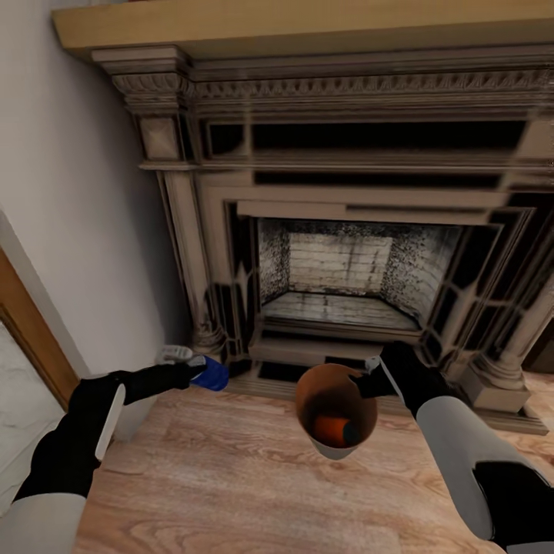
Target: Put the three can of soda from the living room inside the tash can in the kitchen.
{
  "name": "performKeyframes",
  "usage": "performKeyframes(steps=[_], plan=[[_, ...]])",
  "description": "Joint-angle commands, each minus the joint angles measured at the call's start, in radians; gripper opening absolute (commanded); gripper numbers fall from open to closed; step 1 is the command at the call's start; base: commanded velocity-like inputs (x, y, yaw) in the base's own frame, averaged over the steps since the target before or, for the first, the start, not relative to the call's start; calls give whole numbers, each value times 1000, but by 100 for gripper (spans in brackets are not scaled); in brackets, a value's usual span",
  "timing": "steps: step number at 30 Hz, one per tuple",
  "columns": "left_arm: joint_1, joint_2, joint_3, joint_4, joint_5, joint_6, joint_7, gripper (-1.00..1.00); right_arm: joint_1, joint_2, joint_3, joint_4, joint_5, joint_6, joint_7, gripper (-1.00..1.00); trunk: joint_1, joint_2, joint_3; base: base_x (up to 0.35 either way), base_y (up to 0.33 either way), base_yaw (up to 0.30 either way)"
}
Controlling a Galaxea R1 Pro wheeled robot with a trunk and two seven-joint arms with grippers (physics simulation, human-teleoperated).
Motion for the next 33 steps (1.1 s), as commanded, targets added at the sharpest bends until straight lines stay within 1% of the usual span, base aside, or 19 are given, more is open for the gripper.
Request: performKeyframes(steps=[1, 2, 3, 5, 8, 10, 12, 14, 15, 19, 22, 24, 27, 31, 32, 33], plan=[[0, 0, -8, -1, -3, 0, -4, -100, -1, 5, -2, 3, -15, 2, 3, -100, 0, 0, 4, 0, 0, 0], [0, 0, -18, -2, -3, 3, -8, -100, -1, 8, -1, 6, -15, 2, 3, -100, -1, 0, 8, 0, 0, 0], [1, -1, -39, -2, -3, 6, -13, -100, -1, 15, -1, 11, -15, 2, 2, -100, -1, 1, 12, 0, 0, 0], [1, -3, -66, -2, -3, 10, -18, -100, -1, 26, -1, 19, -15, 2, -1, -100, -2, 1, 20, 0, 0, 0], [1, -7, -93, -3, -3, 12, -22, -100, 0, 38, -1, 26, -15, 2, -4, -100, -4, 2, 31, 0, 0, 0], [1, -10, -127, -2, -3, 13, -23, -100, 0, 49, -1, 29, -14, 2, -6, -100, -11, 16, 37, 0, 0, 0], [1, -11, -150, -2, -2, 14, -23, -100, 0, 56, -1, 30, -14, 2, -8, -100, -19, 30, 44, 0, 0, 0], [1, -11, -158, -3, -1, 18, -24, -100, 0, 60, -1, 36, -13, 2, -9, -100, -27, 44, 50, 0, 0, 0], [1, -11, -163, -12, 1, 37, -24, -100, 0, 63, 0, 50, -13, 2, -10, -100, -30, 51, 53, 0, 0, 0], [1, -10, -166, -45, 3, 57, -27, -100, 0, 64, 0, 59, -13, 2, -11, -100, -46, 79, 66, 0, 0, 0], [1, -10, -167, -69, 5, 80, -49, -100, 0, 67, 0, 61, -13, 2, -11, -100, -57, 100, 75, 0, 0, 0], [1, -10, -167, -88, 5, 94, -73, -100, 0, 71, 0, 62, -13, 2, -11, -100, -65, 114, 81, 0, 0, 0], [1, -11, -168, -103, 6, 112, -86, -100, 0, 76, 0, 63, -13, 2, -12, -100, -76, 135, 91, 0, 0, 0], [1, -11, -209, -116, 6, 133, -93, -100, 0, 89, 2, 78, -12, 2, -13, -100, -92, 163, 103, 0, 0, 0], [1, -12, -229, -118, 7, 143, -94, -100, 0, 96, 12, 84, -12, 2, -14, -100, -96, 170, 106, 0, 0, 0], [1, -12, -237, -119, 7, 149, -94, -100, 0, 100, 19, 86, -12, 2, -14, -100, -99, 177, 110, 0, 0, 0]])
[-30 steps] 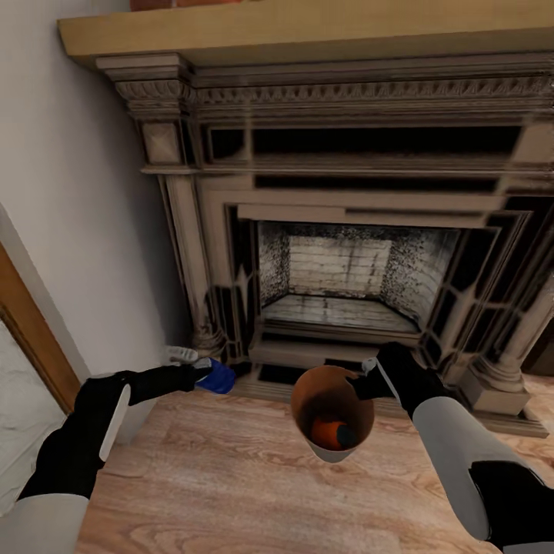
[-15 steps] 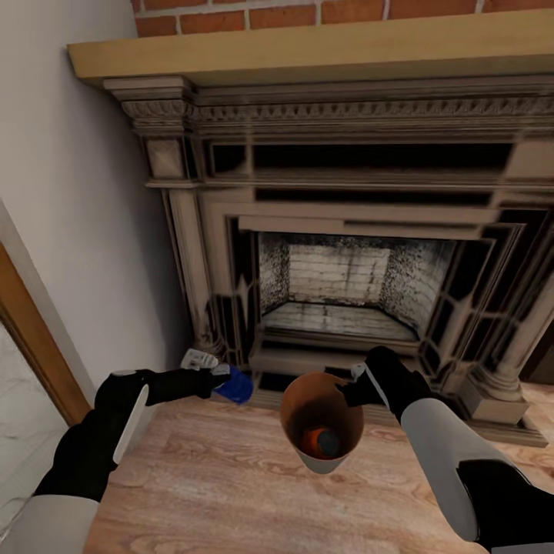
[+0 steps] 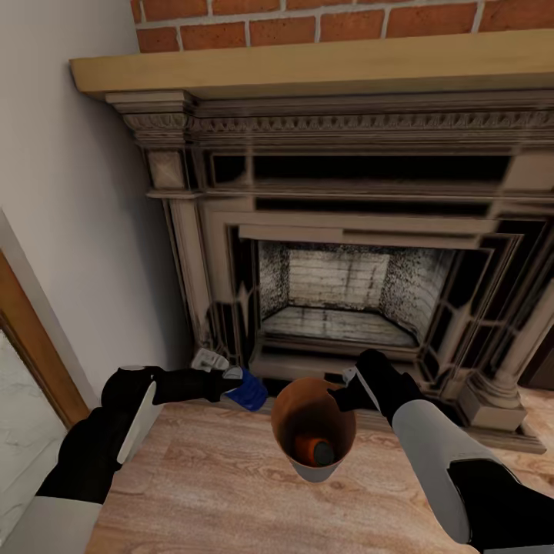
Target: Put the three can of soda from the living room inside the tash can in the kitchen.
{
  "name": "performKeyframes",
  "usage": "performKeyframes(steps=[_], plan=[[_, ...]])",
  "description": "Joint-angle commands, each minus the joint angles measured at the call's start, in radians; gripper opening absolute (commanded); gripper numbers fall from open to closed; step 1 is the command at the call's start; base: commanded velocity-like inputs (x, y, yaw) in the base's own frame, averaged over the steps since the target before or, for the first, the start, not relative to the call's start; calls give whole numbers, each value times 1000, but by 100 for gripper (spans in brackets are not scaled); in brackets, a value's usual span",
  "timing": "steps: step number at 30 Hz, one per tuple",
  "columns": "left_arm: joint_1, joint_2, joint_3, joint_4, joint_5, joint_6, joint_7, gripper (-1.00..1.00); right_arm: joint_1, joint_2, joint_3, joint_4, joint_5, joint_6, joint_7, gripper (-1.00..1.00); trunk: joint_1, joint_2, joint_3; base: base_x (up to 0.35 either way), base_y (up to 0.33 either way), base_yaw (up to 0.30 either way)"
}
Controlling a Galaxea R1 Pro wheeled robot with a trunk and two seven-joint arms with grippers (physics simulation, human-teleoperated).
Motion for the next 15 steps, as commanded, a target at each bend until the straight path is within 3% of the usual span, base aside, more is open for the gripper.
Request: performKeyframes(steps=[1, 4, 5, 7, 15], plan=[[0, 0, -4, 0, -2, 2, 0, -100, -1, 2, 1, 0, -20, 2, 4, -100, -4, 7, 3, 0, 0, 0], [0, -1, -27, -1, -1, 11, -3, -100, -1, 7, 12, 3, -20, 2, 3, -100, -16, 28, 13, 0, 0, 0], [0, -1, -57, -1, -1, 26, -17, -100, -1, 13, 16, 4, -20, 2, 3, -100, -19, 35, 16, 0, 0, 0], [0, -2, -77, -1, -1, 41, -32, -100, -1, 19, 18, 5, -20, 2, 3, -100, -27, 49, 22, 0, 0, 0], [0, -8, -99, -2, 1, 56, -49, -100, -1, 27, 20, 17, -19, 2, 3, -100, -58, 105, 47, 0, 0, 0]])
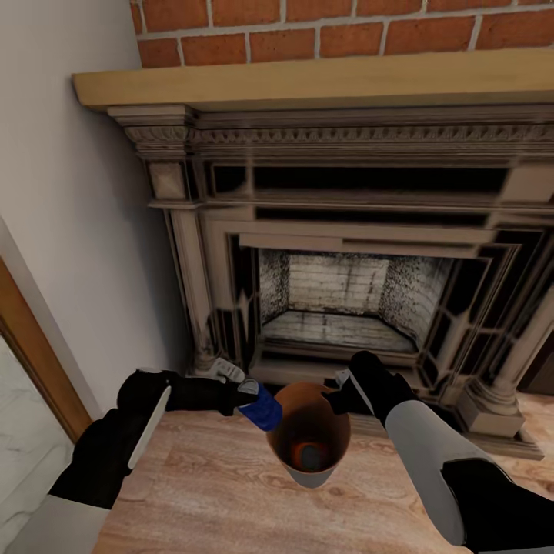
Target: Put the three can of soda from the living room inside the tash can in the kitchen.
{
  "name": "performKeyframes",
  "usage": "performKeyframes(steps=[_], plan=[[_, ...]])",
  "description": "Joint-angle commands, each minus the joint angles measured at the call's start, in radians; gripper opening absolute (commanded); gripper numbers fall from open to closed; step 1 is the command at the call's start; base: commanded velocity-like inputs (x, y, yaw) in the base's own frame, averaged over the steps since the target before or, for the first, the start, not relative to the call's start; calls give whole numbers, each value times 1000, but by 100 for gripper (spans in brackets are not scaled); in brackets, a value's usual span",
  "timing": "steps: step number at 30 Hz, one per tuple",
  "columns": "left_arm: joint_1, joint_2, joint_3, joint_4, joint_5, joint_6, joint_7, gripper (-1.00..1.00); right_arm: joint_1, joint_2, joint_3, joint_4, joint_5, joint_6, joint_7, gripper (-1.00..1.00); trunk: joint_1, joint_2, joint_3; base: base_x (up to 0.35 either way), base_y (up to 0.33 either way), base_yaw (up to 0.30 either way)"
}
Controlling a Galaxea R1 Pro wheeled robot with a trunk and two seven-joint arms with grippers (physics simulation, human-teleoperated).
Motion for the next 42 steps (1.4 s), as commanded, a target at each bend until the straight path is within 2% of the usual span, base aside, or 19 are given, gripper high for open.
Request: performKeyframes(steps=[1, 15, 25, 29, 37, 42], plan=[[0, -3, 0, 0, -2, 0, -1, -100, 0, 1, -3, 2, -25, 3, 5, -100, -4, 7, 3, 0, 0, 0], [0, -60, -30, -1, -8, 12, -8, -100, 0, 11, -1, 13, -25, 3, 4, -100, -58, 105, 47, 0, 0, 0], [-1, -84, -70, 23, -16, 5, -2, -100, 0, 14, -2, 13, -25, 3, 5, -100, -96, 175, 78, 0, 0, 0], [-1, -95, -74, 81, -19, -13, 0, -100, 0, 14, -2, 13, -25, 3, 5, -100, -111, 203, 91, 0, 0, 0], [-3, -120, -75, 210, -22, -94, 0, -100, 0, 14, -1, 14, -25, 3, 5, -100, -142, 259, 116, 0, 0, 0], [-3, -131, -75, 267, -21, -143, 24, -100, 2, 15, -1, 14, -25, 3, 5, -100, -161, 294, 132, 0, 0, 0]])
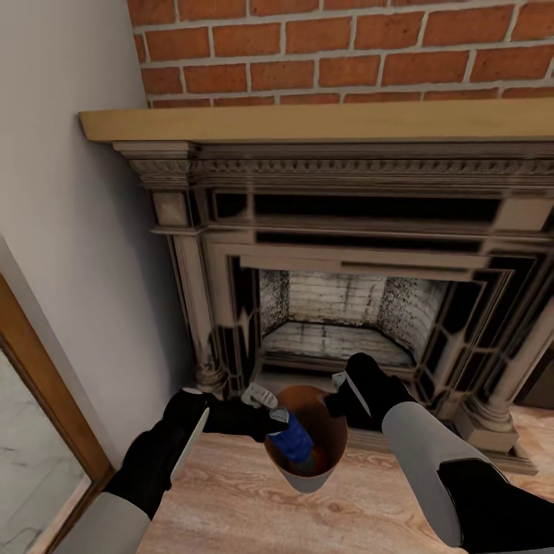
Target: Put the three can of soda from the living room inside the tash can in the kitchen.
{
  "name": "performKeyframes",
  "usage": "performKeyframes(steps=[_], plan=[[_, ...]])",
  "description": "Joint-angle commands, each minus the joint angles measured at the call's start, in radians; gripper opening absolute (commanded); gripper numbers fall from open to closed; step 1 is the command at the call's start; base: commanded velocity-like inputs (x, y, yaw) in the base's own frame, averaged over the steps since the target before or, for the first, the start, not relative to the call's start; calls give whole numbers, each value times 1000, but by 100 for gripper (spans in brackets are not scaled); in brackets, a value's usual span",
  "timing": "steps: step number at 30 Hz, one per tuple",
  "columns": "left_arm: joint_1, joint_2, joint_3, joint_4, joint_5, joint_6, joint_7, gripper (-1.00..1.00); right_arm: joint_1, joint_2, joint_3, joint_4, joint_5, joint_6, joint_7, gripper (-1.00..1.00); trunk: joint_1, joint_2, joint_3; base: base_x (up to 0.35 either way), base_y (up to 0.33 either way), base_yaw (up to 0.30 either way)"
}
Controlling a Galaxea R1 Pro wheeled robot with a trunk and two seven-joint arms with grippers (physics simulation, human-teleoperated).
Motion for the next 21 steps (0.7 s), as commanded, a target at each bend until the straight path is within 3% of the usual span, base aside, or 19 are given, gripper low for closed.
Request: performKeyframes(steps=[1, 14, 21], plan=[[0, -1, 0, 8, -2, -15, 5, -100, 1, 0, -3, 0, -22, 3, 4, -100, -4, 7, 3, 0, 0, 0], [0, -15, 0, 127, -2, -119, 18, -100, 3, 6, -3, 0, -22, 3, 4, -100, -54, 98, 44, 0, 0, 0], [0, -15, 1, 151, 0, -158, 63, -100, 3, 10, -3, 0, -22, 3, 4, -100, -54, 98, 44, 0, 0, 0]])
